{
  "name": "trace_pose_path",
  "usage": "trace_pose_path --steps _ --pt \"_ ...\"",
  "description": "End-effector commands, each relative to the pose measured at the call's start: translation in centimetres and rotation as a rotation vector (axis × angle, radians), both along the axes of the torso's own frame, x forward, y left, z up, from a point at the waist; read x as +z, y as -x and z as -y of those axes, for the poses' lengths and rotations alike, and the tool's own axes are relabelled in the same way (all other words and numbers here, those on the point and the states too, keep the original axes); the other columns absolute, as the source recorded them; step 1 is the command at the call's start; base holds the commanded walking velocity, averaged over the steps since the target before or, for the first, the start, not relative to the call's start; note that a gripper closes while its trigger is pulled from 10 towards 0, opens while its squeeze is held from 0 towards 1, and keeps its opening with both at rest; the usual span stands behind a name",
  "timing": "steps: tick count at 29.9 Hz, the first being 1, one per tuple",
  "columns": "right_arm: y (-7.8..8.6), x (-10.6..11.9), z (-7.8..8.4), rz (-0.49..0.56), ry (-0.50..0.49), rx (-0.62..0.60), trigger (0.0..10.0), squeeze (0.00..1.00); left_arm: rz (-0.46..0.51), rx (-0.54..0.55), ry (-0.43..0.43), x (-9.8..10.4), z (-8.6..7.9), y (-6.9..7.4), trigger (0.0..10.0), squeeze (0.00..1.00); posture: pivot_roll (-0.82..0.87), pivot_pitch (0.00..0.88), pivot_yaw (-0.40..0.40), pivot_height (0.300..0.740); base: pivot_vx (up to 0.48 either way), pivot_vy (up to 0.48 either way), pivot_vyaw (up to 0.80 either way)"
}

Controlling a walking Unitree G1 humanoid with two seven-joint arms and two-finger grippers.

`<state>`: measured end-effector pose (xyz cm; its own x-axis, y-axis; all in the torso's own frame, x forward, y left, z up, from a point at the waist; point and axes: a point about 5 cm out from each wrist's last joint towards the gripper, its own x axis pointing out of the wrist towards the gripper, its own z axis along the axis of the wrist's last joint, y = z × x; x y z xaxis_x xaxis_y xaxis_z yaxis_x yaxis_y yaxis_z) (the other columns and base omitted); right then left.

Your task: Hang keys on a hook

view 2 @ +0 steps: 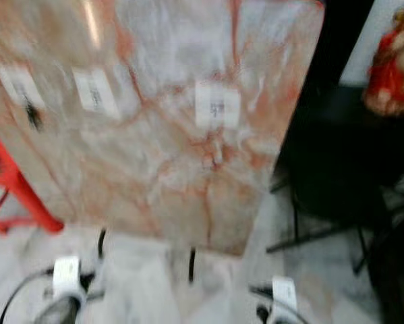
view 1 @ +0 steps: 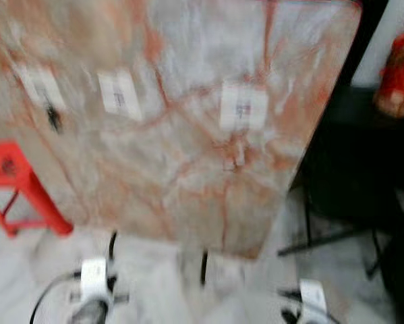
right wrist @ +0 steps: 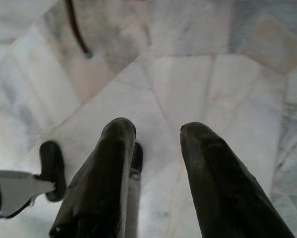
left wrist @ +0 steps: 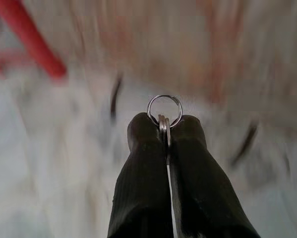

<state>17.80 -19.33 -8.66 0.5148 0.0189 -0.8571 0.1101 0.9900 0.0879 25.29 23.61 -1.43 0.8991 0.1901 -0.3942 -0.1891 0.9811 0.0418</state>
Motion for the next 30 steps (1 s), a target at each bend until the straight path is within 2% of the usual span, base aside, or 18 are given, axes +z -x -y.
trace_pose_path --steps 1,2,3,4,9,12,17,23,30 --pt "-0.2 0.1 -0.1 0.003 -0.001 0.005 10.0 0.0 0.155 -0.04 -0.058 2.4 0.6 -1.7 10.0 0.0 0.02 0.016 -0.013 0.74 0.0 0.0 0.0" --pt "-0.1 0.1 -0.1 0.004 -0.001 0.006 10.0 0.0 0.2 -0.056 -0.078 3.1 1.1 -2.1 10.0 0.0 0.02 0.017 -0.013 0.74 0.0 0.0 0.0" --pt "-0.1 0.1 -0.1 0.005 -0.001 0.006 10.0 0.0 0.301 -0.08 -0.1 4.6 2.2 -2.6 10.0 0.0 0.02 0.017 -0.013 0.74 0.0 0.0 0.0" --pt "-0.1 0.1 -0.1 0.005 -0.001 0.007 10.0 0.0 0.344 -0.088 -0.115 5.3 2.7 -2.7 10.0 0.0 0.02 0.017 -0.013 0.74 0.0 0.0 0.0" --pt "-0.2 0.1 -0.1 0.006 0.006 0.022 10.0 0.0 0.458 -0.059 -0.134 7.2 3.3 -2.1 10.0 0.0 0.02 0.024 -0.014 0.74 0.0 0.0 0.0" --pt "-0.2 0.1 0.0 0.006 0.022 0.047 10.0 0.0 0.484 -0.046 -0.146 7.9 3.2 -2.0 10.0 0.0 0.03 0.027 -0.018 0.74 0.0 0.0 0.0" --pt "-0.4 0.2 -0.1 0.013 0.026 0.06 10.0 0.0 0.534 -0.062 -0.192 10.1 3.6 -3.0 10.0 0.0 0.02 0.029 -0.015 0.74 0.0 0.0 0.52" --pt "-0.4 0.2 -0.1 0.015 0.019 0.05 10.0 0.0 0.56 -0.045 -0.172 11.3 3.8 -3.8 10.0 0.0 0.02 0.029 -0.015 0.74 0.0 0.0 0.77" --pt "-0.3 0.1 -0.1 0.01 0.009 0.039 10.0 0.0 0.564 -0.064 -0.147 12.1 4.3 -4.2 10.0 0.0 0.03 0.03 -0.02 0.74 0.0 0.0 0.0"
